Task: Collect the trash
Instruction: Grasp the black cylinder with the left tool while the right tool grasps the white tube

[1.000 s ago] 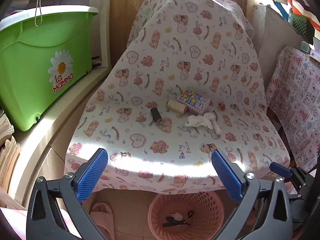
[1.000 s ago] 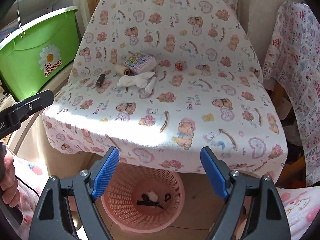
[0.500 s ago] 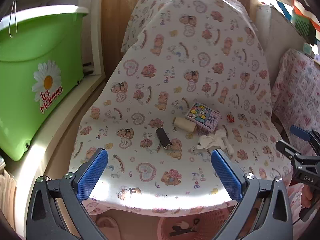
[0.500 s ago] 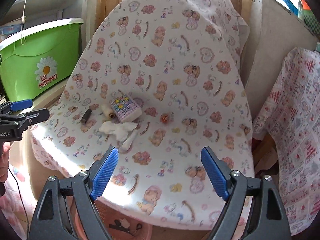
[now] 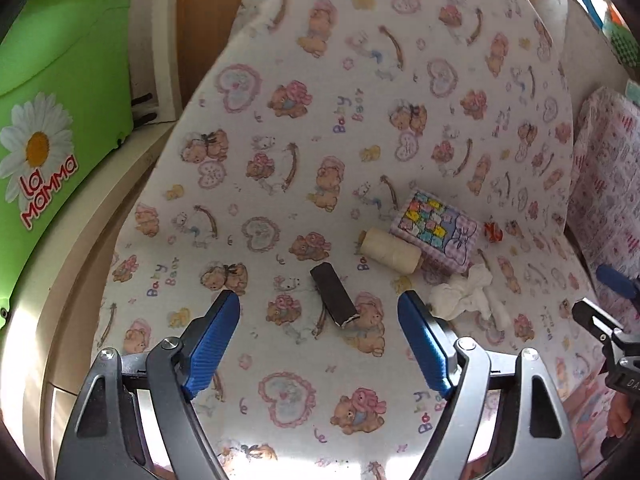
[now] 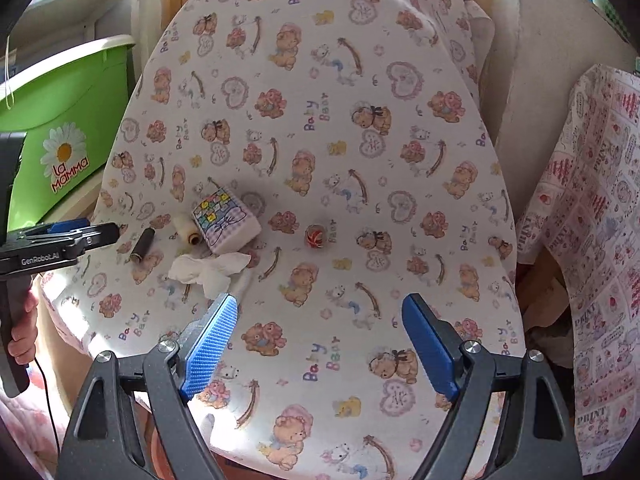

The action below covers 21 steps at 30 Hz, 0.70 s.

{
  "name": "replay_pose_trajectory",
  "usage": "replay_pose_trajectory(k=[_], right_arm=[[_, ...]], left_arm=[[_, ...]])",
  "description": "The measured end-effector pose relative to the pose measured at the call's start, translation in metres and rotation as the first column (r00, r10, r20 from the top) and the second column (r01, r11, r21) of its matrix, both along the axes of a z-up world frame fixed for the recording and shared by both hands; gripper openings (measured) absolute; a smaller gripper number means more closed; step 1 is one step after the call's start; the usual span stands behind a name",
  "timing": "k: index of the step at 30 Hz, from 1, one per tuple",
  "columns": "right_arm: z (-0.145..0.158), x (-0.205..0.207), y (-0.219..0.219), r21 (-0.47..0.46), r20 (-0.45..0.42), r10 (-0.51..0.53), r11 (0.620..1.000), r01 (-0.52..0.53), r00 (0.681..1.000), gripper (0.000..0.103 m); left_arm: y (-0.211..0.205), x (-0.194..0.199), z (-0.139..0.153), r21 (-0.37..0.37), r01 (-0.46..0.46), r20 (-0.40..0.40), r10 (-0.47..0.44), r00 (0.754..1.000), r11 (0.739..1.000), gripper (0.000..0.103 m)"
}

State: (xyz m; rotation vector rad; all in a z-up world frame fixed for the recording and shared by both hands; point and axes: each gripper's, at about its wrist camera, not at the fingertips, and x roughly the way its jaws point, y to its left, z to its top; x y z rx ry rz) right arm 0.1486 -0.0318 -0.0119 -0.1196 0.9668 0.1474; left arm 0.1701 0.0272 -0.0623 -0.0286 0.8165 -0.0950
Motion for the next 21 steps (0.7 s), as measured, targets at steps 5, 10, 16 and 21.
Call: replay_pose_trajectory(k=[5, 10, 16, 21], right_arm=[[-0.010, -0.007, 0.019, -0.033, -0.015, 0.082, 0.996, -0.082, 0.997, 0.086], [-0.019, -0.012, 0.030, -0.043, -0.032, 0.121, 0.992, -0.123, 0.992, 0.086], [-0.025, -0.012, 0.033, 0.004, -0.058, 0.129, 0.992, -0.129, 0.990, 0.086], [-0.025, -0.006, 0.029, 0.047, -0.068, 0.121, 0.992, -0.118, 0.990, 0.086]], left_arm=[[-0.018, 0.012, -0.023, 0.046, 0.050, -0.022, -0.049, 0.999, 0.998, 0.066], [-0.020, 0.015, -0.030, 0.070, 0.044, -0.013, -0.043, 0.999, 0.997, 0.048], [-0.014, 0.017, -0.026, 0.027, 0.039, -0.044, -0.038, 0.998, 0.999, 0.016], [-0.007, 0.000, -0.016, 0.051, -0.023, -0.058, 0.026, 0.998, 0.998, 0.011]])
